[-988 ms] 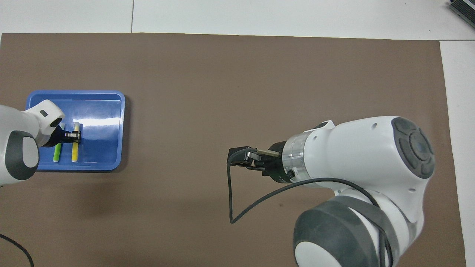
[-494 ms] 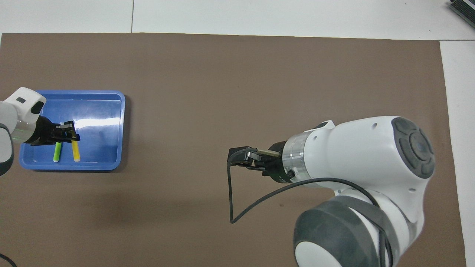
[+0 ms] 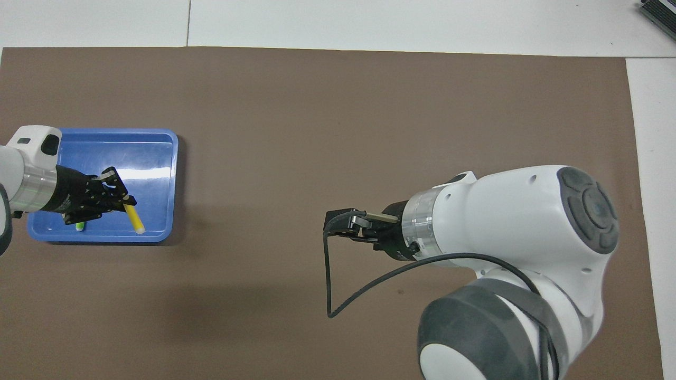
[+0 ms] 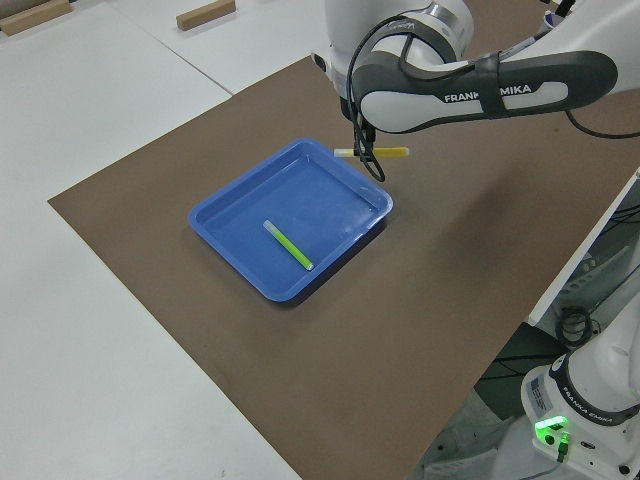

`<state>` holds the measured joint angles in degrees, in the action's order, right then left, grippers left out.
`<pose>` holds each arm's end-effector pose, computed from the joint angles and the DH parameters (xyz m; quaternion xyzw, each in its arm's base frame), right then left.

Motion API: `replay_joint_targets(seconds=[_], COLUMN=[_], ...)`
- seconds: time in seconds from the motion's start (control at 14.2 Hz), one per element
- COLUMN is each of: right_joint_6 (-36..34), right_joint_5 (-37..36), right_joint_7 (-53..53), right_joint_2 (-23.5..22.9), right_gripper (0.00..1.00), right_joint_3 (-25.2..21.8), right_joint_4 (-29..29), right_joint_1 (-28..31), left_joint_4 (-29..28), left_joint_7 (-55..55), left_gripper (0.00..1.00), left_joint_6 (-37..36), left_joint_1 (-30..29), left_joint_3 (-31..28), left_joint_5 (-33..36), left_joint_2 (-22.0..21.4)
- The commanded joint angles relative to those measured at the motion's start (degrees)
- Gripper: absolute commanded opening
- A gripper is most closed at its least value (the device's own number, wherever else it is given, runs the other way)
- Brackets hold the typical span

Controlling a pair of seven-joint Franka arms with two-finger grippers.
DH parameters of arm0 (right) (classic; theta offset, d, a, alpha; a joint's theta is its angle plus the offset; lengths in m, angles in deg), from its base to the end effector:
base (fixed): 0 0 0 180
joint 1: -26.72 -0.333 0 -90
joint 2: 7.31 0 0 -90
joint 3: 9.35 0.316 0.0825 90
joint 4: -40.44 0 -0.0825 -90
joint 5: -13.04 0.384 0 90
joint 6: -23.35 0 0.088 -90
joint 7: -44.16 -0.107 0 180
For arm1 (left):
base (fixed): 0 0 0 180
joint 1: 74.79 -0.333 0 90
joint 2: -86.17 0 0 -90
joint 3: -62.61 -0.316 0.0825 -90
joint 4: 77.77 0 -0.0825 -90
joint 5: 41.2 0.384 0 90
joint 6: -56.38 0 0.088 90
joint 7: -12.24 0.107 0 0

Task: Transfer and insert pens with both arms
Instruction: 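Lift the yellow pen with the left gripper toward the right gripper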

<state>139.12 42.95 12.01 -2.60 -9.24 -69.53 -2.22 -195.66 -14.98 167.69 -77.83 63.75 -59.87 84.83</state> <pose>0.4724 0.2956 0.5515 -0.9593 0.1164 0.0468 0.2530 0.5353 -0.0040 0.4416 0.9376 0.3115 -0.0764 0.1346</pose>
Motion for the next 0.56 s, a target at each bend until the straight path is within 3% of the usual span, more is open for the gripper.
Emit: replay_joint_targets(seconds=[0.0, 0.49], right_joint_6=[0.06, 0.15], right_joint_5=[0.40, 0.40], right_joint_7=[0.07, -0.02], right_joint_2=[1.45, 1.45], right_gripper=[1.00, 1.00], right_joint_3=[-0.02, -0.02], right_joint_4=[-1.47, -1.47], right_joint_1=[0.11, 0.20], left_joint_4=[-1.20, -4.01], left_joint_7=[-10.01, -26.72], left_gripper=[0.00, 0.00], left_joint_6=[-1.62, -4.17], left_joint_1=[2.16, 4.27], left_joint_3=[-0.70, -0.70], left_joint_5=[-5.38, -14.81], left_joint_2=[-3.83, -10.16])
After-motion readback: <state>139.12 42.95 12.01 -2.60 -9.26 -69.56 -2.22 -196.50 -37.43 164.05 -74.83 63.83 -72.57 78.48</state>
